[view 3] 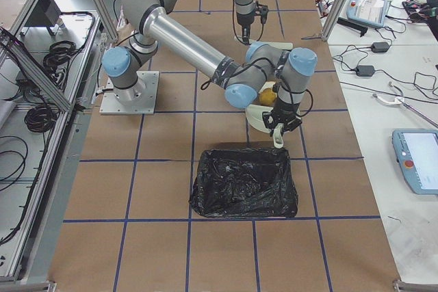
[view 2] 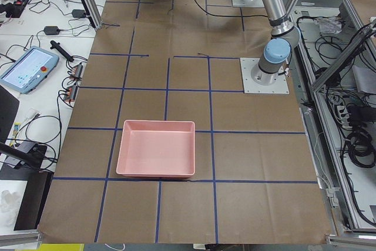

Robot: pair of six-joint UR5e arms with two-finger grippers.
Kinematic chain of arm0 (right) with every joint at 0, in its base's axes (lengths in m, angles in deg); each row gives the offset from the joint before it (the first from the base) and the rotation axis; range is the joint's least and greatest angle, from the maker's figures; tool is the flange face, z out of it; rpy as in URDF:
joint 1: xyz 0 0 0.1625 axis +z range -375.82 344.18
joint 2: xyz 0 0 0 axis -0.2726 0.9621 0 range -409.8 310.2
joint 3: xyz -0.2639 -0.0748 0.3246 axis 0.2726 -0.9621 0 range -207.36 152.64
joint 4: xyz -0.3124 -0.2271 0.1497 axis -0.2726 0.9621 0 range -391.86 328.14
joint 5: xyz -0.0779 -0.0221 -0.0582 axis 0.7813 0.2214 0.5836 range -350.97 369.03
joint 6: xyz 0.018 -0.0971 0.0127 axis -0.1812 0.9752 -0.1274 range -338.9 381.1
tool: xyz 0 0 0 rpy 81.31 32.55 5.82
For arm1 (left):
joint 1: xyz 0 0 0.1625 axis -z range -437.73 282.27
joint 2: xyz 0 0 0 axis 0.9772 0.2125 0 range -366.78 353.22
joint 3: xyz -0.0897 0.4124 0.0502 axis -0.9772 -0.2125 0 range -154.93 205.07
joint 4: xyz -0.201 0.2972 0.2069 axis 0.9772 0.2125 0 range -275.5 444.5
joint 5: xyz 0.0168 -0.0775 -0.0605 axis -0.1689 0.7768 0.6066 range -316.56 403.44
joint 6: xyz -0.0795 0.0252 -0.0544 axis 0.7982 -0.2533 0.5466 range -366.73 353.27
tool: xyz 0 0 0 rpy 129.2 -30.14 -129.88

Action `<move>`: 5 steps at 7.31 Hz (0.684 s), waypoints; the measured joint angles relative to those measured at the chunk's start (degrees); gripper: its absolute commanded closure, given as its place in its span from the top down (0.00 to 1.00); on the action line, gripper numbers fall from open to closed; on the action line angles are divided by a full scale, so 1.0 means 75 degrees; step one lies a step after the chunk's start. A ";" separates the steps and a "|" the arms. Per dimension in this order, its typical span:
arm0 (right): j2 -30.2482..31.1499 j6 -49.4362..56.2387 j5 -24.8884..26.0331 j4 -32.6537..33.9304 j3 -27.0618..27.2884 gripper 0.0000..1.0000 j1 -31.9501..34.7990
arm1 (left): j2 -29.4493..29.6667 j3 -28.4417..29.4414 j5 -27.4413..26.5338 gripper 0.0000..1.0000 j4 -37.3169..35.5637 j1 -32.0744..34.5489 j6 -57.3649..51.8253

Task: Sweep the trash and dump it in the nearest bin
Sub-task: 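Reach the left gripper's brush across behind the bread and potato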

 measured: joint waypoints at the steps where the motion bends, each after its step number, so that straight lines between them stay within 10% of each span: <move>1: -0.0125 0.0191 -0.0017 0.0179 -0.0002 0.00 -0.0003 | 0.0383 0.0553 -0.0005 0.02 0.0378 0.0131 -0.0004; 5: -0.0415 0.0556 -0.0293 0.0608 0.0096 0.00 0.0012 | 0.1361 0.1813 -0.0018 0.02 0.1350 0.0449 0.0047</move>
